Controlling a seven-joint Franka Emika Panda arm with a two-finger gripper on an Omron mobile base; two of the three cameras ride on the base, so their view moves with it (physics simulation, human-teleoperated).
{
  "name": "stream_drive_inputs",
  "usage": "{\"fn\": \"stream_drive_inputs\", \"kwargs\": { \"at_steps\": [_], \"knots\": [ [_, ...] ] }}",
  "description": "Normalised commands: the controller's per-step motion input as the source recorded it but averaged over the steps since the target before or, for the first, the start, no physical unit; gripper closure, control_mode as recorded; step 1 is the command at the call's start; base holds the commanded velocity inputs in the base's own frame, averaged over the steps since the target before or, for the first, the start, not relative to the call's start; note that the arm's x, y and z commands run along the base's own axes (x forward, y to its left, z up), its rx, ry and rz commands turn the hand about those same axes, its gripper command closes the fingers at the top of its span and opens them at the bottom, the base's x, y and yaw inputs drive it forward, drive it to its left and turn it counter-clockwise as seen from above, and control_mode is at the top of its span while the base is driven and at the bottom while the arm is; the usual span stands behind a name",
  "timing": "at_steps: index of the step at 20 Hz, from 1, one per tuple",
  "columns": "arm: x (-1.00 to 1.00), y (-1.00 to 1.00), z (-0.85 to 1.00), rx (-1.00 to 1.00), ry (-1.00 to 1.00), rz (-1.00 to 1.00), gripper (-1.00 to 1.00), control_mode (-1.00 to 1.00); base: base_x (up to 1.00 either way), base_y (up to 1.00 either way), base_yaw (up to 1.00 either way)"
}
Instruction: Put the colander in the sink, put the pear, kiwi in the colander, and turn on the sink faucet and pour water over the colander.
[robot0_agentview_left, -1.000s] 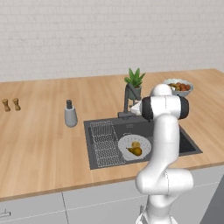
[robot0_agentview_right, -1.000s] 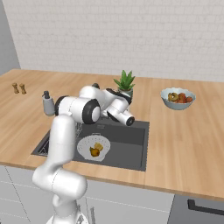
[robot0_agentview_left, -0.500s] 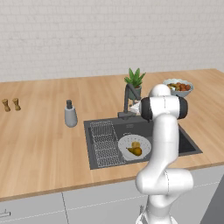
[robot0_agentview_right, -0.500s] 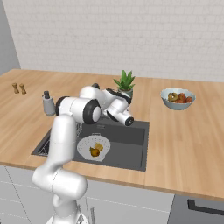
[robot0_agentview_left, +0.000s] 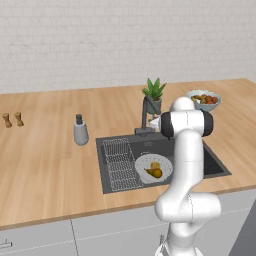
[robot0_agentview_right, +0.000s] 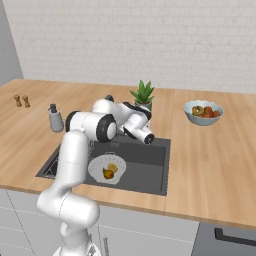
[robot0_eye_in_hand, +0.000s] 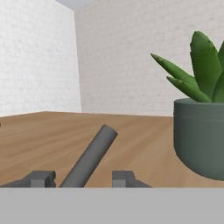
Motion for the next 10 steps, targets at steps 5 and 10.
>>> {"fn": "stream_drive_inputs", "kwargs": {
  "at_steps": [5,10],
  "knots": [
    [0.09,-0.64,-0.01,0.00,0.00,0.00,1.00,-1.00,0.00,0.00,0.00],
    [0.00,-0.50,0.00,0.00,0.00,0.00,1.00,-1.00,0.00,0.00,0.00]
  ]
}}
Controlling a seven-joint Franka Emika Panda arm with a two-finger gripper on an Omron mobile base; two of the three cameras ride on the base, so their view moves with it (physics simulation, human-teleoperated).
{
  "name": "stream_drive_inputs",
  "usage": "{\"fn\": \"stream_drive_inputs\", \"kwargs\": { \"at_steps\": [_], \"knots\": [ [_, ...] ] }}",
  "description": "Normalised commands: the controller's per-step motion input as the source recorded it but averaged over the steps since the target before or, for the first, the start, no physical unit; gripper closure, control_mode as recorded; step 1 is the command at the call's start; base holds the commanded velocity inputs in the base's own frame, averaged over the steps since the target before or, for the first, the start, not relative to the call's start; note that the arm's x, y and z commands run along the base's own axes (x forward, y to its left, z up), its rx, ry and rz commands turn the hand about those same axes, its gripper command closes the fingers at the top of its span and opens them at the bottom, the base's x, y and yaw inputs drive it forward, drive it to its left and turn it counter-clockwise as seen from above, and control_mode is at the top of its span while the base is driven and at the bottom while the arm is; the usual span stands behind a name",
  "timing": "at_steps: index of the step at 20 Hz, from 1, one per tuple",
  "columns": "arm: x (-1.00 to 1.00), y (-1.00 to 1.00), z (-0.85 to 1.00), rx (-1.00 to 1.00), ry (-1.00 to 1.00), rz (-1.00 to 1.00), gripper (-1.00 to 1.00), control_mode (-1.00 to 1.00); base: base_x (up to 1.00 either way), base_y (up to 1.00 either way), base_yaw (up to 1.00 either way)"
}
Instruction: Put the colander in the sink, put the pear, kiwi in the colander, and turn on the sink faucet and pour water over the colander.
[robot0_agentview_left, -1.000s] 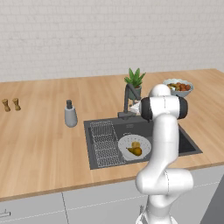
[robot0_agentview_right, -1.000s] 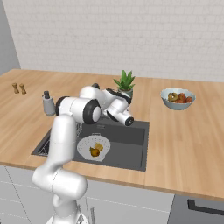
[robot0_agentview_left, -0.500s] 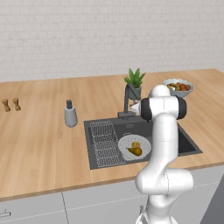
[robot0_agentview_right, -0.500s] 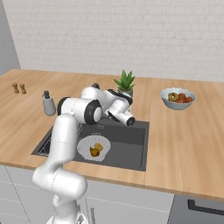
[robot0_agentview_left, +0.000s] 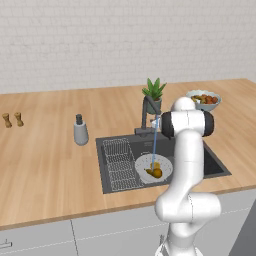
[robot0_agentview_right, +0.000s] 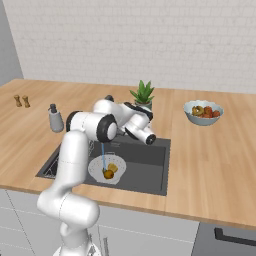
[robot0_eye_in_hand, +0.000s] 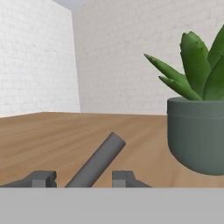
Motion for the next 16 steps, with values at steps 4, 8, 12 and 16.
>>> {"fn": "stream_drive_inputs", "kwargs": {
  "at_steps": [4,8,12,16],
  "knots": [
    [0.00,-0.47,-0.01,0.00,0.00,0.00,1.00,-1.00,0.00,0.00,0.00],
    [0.00,-0.43,0.00,0.00,0.00,0.00,1.00,-1.00,0.00,0.00,0.00],
    [-0.11,-0.22,0.00,0.00,0.00,0.00,1.00,-1.00,0.00,0.00,0.00],
    [-0.11,-0.13,0.00,0.00,0.00,-0.01,1.00,-1.00,0.00,0.00,0.00]
  ]
}}
